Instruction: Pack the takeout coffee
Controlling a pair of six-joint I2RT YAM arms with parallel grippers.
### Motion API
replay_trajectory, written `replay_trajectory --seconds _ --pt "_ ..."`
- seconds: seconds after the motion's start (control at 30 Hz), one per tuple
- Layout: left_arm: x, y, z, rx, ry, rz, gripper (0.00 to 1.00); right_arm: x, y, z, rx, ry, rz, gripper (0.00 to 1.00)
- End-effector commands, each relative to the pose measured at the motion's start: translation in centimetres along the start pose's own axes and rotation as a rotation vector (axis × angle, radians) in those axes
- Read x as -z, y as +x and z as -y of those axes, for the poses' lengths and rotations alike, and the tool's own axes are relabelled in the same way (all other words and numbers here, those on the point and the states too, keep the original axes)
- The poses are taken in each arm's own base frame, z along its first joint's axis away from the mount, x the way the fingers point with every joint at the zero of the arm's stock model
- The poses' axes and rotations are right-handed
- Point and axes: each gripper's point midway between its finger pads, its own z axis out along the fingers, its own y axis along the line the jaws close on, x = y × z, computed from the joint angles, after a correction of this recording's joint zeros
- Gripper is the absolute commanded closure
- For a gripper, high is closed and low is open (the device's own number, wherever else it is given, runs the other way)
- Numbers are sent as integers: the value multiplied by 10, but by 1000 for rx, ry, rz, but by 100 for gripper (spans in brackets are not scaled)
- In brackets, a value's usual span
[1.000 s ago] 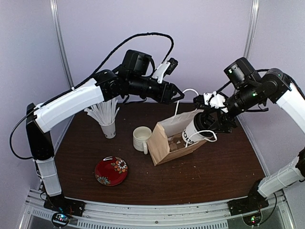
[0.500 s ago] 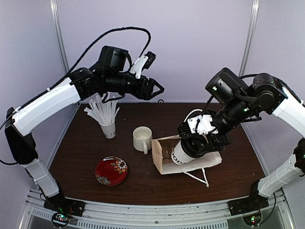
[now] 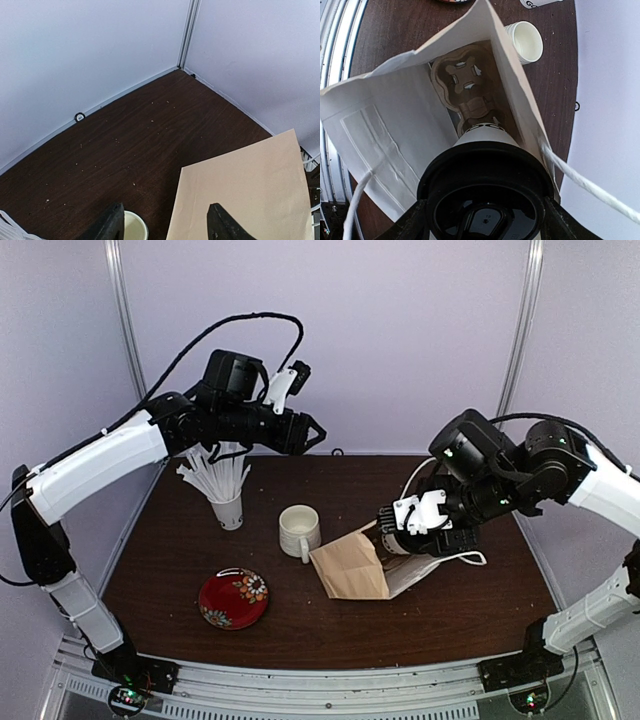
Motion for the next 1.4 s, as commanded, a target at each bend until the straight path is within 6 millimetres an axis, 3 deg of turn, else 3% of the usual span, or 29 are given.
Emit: replay_trajectory --seconds 0.0,0.13,0.23,0.37,0.53,0.7,0.93,1.2,1.37 --pt "-15 9 -8 7 -23 -22 41 6 9 9 6 87 -4 57" --pt "-20 21 -12 11 -42 -72 41 -4 7 -3 36 56 1 57" --pt "-7 30 -1 23 -18 -93 42 -4 -4 -2 5 42 46 57" --pt "24 39 6 -42 -62 -59 40 4 -36 -1 -48 -26 168 57" --pt "48 55 -9 -62 -128 -41 39 0 -89 -23 -60 -166 287 56" --pt "58 53 -11 -75 -139 -24 39 -4 -111 -32 -29 -212 274 57" --pt "54 60 -9 -86 -123 -15 39 -5 -86 -26 -4 -131 198 56" --pt "40 59 -9 -119 -120 -35 39 -7 -42 -65 95 -222 120 55" --pt "29 58 -12 -136 -133 -68 39 -6 -28 -69 112 -206 103 55"
